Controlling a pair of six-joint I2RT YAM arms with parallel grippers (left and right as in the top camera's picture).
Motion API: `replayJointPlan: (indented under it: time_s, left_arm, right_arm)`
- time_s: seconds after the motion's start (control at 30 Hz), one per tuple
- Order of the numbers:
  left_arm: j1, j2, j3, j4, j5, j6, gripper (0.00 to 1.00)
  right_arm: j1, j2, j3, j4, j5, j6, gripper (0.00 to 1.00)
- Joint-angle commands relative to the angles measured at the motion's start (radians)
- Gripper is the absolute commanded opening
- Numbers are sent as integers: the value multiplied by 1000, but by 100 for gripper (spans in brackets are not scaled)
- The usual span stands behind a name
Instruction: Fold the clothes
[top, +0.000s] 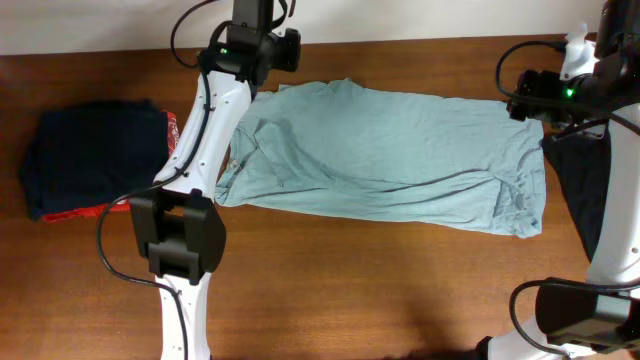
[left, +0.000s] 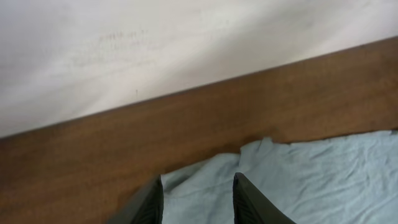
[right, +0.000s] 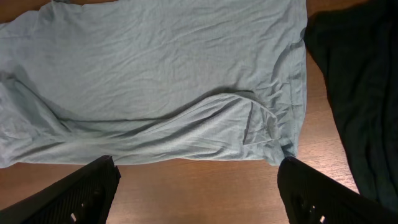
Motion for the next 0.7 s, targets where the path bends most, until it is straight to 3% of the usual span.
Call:
replayJointPlan:
  time_s: [0.0,0.43,0.67]
  left_arm:
    - [-5,5,11,13,-7,16,36]
    - [-5,71,11,44,-30,20,36]
    - [-6,160,11,198,-33,19,37]
  right_arm:
    - [5,-31,17,5,9,-8,85]
    - [2,79,16,124,77,-11,95]
    - [-6,241,16,188,85,-11,96]
